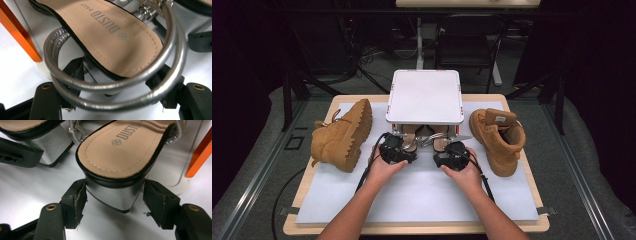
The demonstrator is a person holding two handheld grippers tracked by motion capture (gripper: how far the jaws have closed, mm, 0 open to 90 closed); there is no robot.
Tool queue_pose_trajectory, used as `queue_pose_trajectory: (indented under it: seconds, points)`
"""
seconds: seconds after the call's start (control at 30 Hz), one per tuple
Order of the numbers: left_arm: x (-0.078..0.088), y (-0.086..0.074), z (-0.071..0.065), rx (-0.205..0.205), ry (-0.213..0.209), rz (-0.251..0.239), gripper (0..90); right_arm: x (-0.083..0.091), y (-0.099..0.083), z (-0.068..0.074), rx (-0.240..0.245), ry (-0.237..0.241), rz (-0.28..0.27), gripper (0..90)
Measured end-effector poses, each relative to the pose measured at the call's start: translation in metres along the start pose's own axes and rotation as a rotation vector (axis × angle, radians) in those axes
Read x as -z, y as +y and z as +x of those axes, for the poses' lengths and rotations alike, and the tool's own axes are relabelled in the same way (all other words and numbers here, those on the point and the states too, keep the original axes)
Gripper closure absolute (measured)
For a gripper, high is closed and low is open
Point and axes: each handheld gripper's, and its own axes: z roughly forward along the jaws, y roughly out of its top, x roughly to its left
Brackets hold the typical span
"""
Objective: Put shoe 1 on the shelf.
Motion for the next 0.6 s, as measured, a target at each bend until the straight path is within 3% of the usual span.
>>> queue_pose_trajectory:
  seconds: [0.27, 0.6]
  points:
    - [0.002, -0.004, -0.002, 0.015, 0.011, -0.015, 33.6, 0.000, -0.003, 0.001, -0.003, -0.001, -0.004, 36.6]
    - [0.024, -0.017, -0.007, 0.035, 0.004, -0.055, 38.8, 0.023, -0.014, 0.001, -0.006, -0.008, -0.017, 42.7]
